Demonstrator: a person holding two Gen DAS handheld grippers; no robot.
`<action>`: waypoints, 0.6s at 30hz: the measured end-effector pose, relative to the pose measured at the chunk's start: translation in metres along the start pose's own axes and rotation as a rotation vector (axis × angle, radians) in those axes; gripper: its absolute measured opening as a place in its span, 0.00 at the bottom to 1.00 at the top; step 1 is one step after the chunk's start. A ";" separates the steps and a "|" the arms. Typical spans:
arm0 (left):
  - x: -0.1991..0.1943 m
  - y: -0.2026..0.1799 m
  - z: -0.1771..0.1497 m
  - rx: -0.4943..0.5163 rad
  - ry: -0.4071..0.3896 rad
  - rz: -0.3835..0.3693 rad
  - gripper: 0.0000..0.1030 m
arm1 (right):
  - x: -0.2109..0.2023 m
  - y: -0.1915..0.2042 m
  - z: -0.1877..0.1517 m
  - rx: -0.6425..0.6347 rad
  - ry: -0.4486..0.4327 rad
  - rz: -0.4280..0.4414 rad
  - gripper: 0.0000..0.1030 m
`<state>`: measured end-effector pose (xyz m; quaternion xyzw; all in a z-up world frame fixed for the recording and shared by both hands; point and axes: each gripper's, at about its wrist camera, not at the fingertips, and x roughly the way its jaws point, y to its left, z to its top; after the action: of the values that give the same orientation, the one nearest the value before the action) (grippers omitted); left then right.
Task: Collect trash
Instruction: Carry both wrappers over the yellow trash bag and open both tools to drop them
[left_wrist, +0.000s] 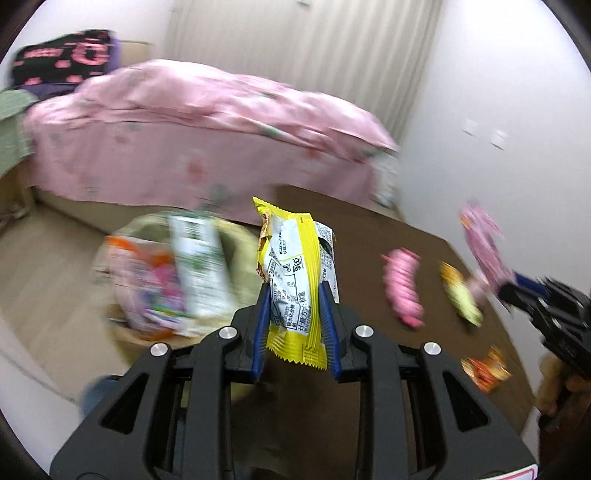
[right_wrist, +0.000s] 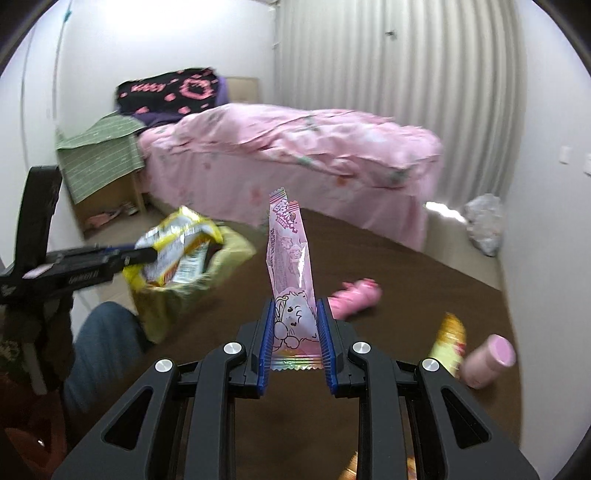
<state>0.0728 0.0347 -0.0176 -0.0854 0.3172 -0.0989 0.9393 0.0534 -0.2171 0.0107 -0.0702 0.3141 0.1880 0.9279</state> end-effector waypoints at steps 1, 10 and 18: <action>0.001 0.013 0.003 -0.016 -0.019 0.059 0.24 | 0.010 0.006 0.007 -0.011 0.008 0.034 0.21; 0.041 0.104 -0.006 -0.217 0.010 0.328 0.24 | 0.130 0.048 0.056 -0.015 0.151 0.266 0.21; 0.090 0.113 -0.012 -0.224 0.105 0.257 0.24 | 0.259 0.087 0.085 -0.044 0.381 0.401 0.21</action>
<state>0.1505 0.1212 -0.1047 -0.1431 0.3833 0.0534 0.9109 0.2558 -0.0372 -0.0805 -0.0606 0.4863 0.3581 0.7948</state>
